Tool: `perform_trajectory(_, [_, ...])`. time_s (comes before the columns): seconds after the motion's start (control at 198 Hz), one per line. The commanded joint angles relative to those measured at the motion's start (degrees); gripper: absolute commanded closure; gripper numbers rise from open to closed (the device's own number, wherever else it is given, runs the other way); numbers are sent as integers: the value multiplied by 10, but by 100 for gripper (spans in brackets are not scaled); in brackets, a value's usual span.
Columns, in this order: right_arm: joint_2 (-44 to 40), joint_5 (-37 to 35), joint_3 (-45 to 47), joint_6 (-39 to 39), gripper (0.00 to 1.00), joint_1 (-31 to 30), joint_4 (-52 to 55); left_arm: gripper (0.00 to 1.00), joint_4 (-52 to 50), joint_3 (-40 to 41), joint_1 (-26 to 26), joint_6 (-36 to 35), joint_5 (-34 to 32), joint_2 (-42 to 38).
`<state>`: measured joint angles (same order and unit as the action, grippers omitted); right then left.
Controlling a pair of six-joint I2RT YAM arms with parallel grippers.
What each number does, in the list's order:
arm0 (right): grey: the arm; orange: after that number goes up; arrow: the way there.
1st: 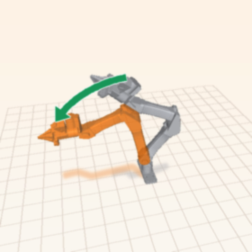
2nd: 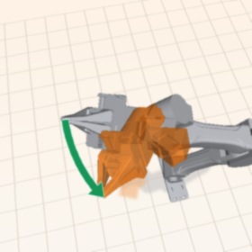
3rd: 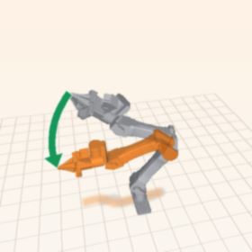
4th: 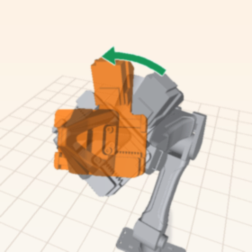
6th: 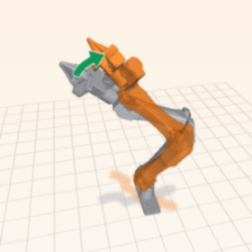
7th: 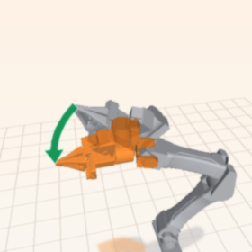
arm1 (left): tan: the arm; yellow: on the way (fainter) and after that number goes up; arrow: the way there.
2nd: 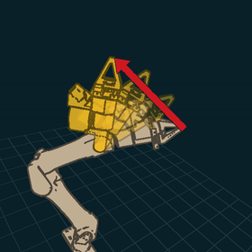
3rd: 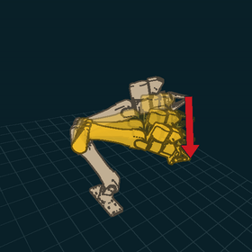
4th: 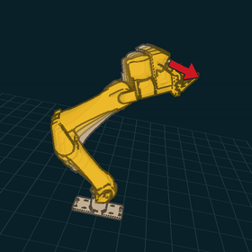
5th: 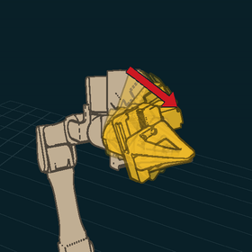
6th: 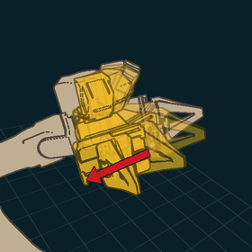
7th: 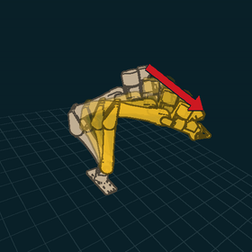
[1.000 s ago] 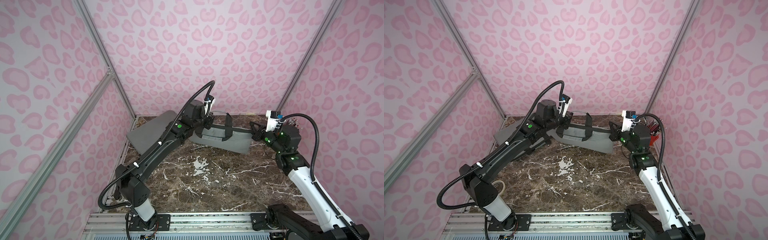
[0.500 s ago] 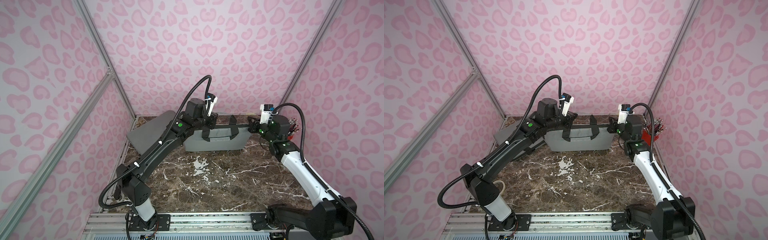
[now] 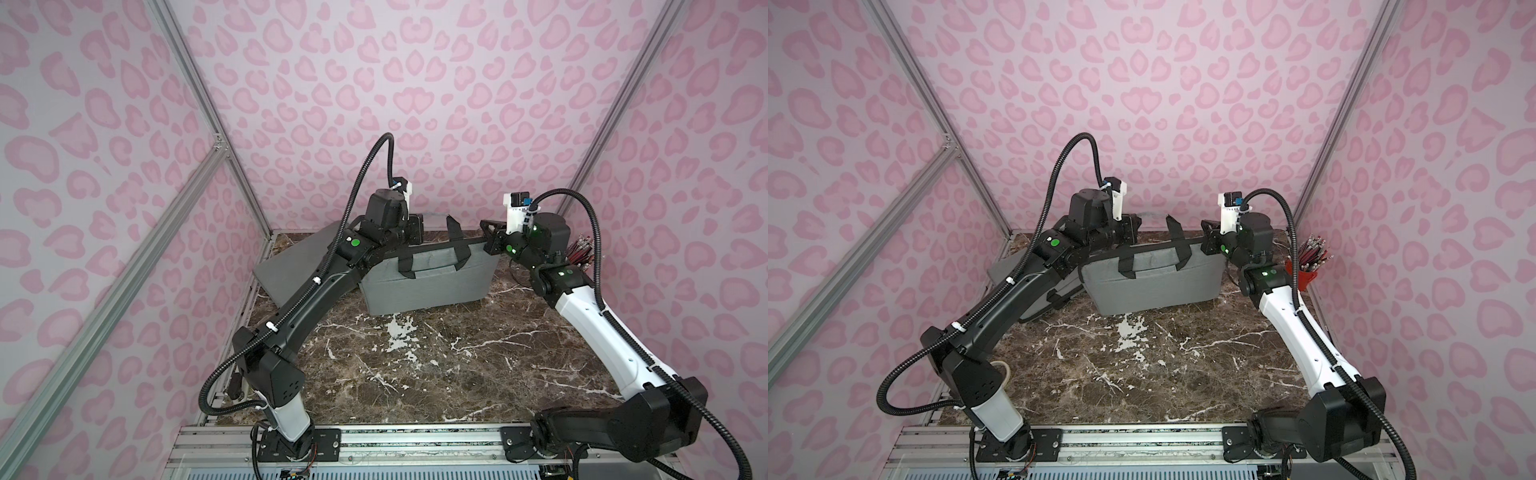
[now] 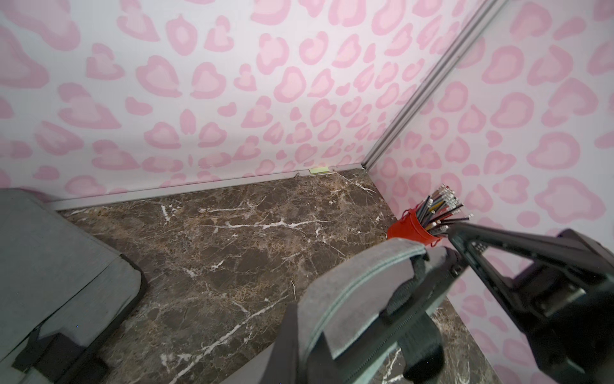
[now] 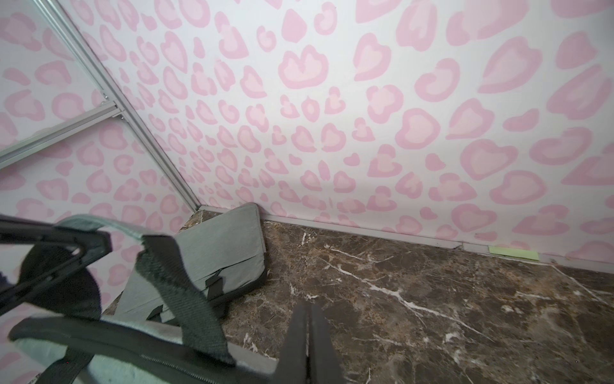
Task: Open the zippered laptop bag and take out the laptop
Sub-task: Unzip the zipper on the zippered laptop bag.
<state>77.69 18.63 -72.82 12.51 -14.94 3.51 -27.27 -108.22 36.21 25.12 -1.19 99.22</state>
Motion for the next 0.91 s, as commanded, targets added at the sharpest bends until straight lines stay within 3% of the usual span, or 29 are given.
perform_trajectory(0.0, [17,-6,-14,-19,100,-21,4,99,29,-6,-15,59,37,5])
perform_trajectory(0.227, [64,-38,-47,-33,100,-72,15,99,45,8,-30,85,99,8])
perform_trajectory(0.57, [88,-62,-81,-10,100,-133,-20,99,63,8,-30,100,114,-5])
perform_trajectory(0.736, [85,-93,-88,3,100,-111,-4,99,69,8,-29,106,118,-14])
perform_trajectory(0.903, [68,-48,-77,21,100,-40,1,100,68,1,-25,100,110,-27])
